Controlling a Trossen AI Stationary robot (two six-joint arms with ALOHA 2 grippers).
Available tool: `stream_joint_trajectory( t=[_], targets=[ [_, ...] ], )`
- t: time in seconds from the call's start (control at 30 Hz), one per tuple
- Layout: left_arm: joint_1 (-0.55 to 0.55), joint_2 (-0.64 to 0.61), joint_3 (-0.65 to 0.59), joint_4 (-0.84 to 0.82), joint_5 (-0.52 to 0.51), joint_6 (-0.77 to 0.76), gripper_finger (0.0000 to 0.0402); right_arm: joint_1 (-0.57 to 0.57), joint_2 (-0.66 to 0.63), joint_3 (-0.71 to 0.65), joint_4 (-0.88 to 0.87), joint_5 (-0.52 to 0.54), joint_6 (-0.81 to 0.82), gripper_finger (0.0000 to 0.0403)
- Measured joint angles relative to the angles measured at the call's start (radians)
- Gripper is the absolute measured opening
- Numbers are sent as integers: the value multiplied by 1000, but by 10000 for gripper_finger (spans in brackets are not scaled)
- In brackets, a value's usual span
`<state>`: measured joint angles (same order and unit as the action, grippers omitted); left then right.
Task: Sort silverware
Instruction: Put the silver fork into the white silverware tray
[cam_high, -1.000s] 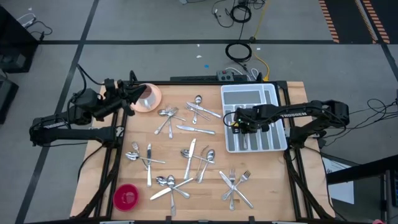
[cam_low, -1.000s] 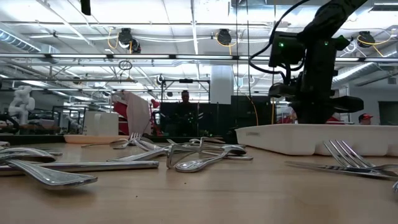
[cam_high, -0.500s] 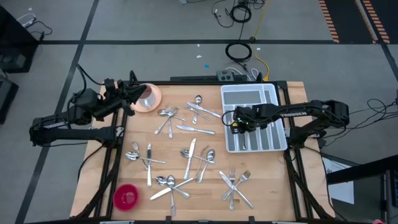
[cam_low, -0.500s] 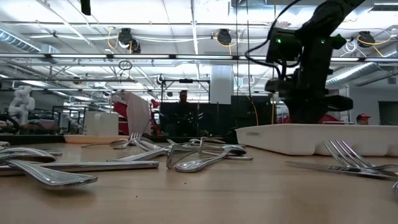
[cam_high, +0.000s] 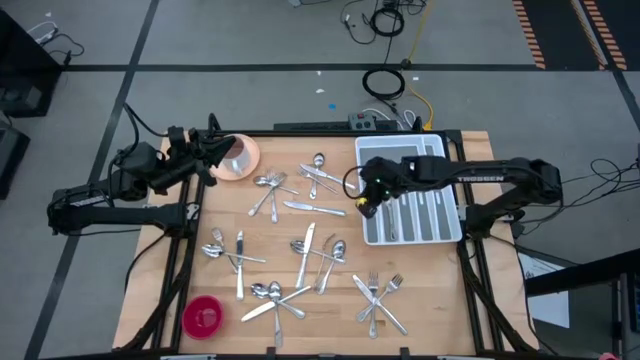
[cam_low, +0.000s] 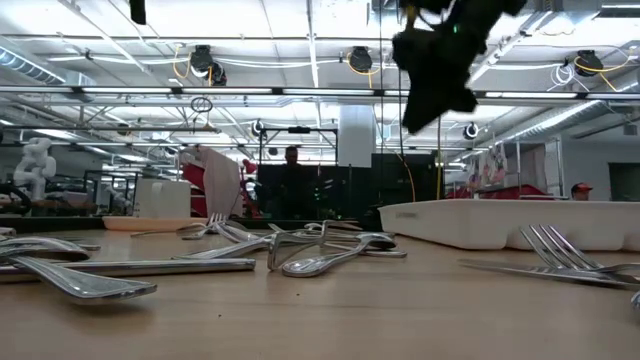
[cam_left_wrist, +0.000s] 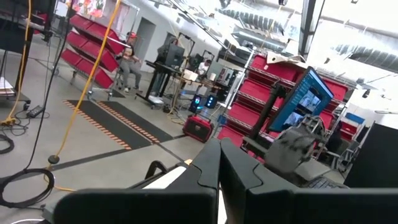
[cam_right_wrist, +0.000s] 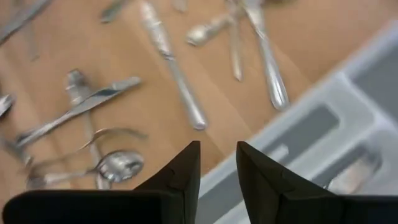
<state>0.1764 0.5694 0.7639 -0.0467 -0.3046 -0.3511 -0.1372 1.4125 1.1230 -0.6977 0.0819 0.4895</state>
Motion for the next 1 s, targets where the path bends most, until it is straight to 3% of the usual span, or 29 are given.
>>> stream_joint_trajectory(
  t=[0.27,0.4,0.53,0.73,1.0],
  targets=[
    [0,0,0,-10,-65,24,7,-53,50,179,28,110,-222,96],
    [0,6,0,-30,-119,23,7,-121,172,278,30,46,-305,105],
    [0,10,0,-59,-124,19,7,-160,311,365,21,-59,-385,141],
    [0,11,-1,-117,-124,18,7,-164,501,465,15,-92,-434,196],
    [0,11,-1,-185,-135,16,7,-165,714,630,12,-113,-439,199]
  ],
)
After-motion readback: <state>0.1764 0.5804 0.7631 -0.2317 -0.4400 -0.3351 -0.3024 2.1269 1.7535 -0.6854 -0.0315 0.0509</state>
